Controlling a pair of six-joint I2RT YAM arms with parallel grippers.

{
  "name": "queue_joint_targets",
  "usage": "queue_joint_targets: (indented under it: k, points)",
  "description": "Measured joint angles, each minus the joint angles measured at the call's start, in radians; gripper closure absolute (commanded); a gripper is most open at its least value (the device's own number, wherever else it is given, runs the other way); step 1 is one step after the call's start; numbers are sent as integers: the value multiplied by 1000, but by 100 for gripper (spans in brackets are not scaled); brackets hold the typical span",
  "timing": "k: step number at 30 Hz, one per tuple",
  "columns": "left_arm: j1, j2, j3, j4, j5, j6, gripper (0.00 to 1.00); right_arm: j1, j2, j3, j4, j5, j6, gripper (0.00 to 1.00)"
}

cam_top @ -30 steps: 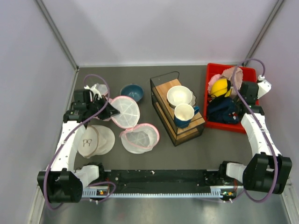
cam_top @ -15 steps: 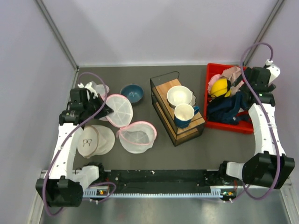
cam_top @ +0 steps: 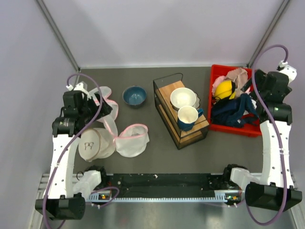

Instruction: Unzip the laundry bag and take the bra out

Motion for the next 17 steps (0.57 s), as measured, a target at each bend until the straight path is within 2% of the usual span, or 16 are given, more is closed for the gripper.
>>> queue_joint_targets:
  k: [8, 17]
  points:
    - [0, -54, 78, -29, -41, 22, 7, 0, -31, -68, -22, -1, -8, 1]
    - [0, -138, 30, -30, -2, 26, 7, 0, -31, -92, -43, -2, 3, 1]
